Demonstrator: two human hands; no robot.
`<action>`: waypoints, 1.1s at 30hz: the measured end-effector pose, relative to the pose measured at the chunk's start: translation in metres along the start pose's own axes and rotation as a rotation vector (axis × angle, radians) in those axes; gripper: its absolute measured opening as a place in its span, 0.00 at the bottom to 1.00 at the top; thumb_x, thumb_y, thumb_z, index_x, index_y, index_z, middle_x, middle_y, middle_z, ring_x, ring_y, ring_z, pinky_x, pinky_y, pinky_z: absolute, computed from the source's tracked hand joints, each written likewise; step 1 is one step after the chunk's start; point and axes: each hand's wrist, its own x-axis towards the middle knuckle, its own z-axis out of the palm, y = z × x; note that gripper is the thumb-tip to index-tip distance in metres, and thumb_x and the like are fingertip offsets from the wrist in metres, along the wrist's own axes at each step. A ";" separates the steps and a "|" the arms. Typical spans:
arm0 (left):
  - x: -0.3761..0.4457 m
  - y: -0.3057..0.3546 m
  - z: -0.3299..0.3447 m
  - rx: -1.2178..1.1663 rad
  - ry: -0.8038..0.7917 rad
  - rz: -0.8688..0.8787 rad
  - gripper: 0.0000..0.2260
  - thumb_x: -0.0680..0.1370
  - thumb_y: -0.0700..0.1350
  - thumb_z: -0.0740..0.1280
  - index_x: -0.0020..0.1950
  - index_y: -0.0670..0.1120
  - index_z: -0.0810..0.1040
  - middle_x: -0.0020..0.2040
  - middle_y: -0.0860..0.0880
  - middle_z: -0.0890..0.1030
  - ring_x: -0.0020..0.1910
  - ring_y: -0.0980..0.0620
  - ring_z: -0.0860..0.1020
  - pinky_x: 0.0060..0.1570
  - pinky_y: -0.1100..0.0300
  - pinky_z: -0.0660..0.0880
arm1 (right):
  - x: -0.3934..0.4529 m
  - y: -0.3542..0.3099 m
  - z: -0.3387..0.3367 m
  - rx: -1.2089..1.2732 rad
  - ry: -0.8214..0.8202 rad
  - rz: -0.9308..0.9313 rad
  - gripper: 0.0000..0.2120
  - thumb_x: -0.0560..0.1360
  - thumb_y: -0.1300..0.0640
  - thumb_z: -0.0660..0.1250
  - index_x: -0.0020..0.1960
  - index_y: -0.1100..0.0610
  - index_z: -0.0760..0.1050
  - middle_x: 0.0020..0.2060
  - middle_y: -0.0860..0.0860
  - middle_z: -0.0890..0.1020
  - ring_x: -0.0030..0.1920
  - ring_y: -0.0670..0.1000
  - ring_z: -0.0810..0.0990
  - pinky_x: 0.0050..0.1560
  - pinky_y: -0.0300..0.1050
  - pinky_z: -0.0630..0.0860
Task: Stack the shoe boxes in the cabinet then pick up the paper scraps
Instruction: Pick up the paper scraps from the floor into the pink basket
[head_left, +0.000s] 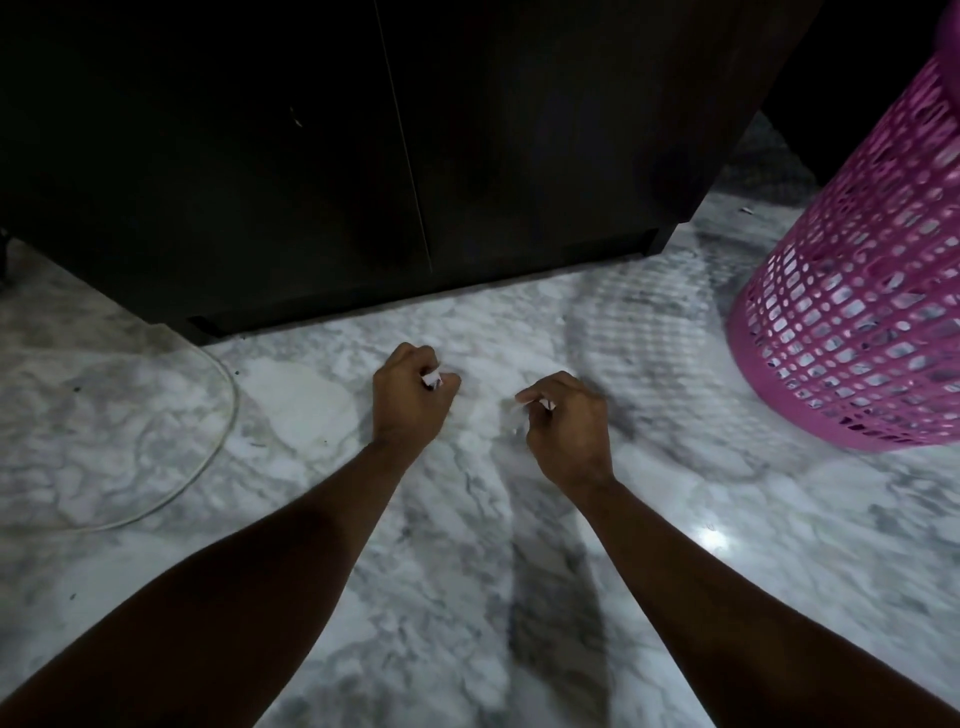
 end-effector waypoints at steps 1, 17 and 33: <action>0.005 0.008 -0.003 -0.037 0.035 -0.014 0.10 0.69 0.39 0.72 0.32 0.42 0.72 0.34 0.47 0.75 0.32 0.50 0.74 0.35 0.63 0.69 | 0.002 -0.003 -0.003 0.003 0.020 -0.006 0.14 0.73 0.74 0.68 0.46 0.58 0.86 0.45 0.49 0.85 0.45 0.44 0.81 0.48 0.31 0.76; 0.098 0.344 -0.031 -0.629 0.080 0.467 0.17 0.72 0.41 0.65 0.28 0.35 0.65 0.26 0.36 0.67 0.28 0.54 0.64 0.29 0.54 0.61 | 0.072 -0.148 -0.289 0.030 0.641 -0.326 0.08 0.75 0.62 0.69 0.47 0.55 0.87 0.44 0.49 0.86 0.43 0.42 0.82 0.43 0.30 0.73; 0.035 0.499 0.096 0.136 -0.745 0.530 0.30 0.85 0.60 0.52 0.41 0.40 0.82 0.39 0.44 0.81 0.41 0.46 0.80 0.55 0.56 0.75 | 0.050 -0.032 -0.419 -0.643 0.121 0.409 0.16 0.75 0.54 0.70 0.61 0.57 0.84 0.56 0.60 0.86 0.57 0.63 0.84 0.60 0.52 0.81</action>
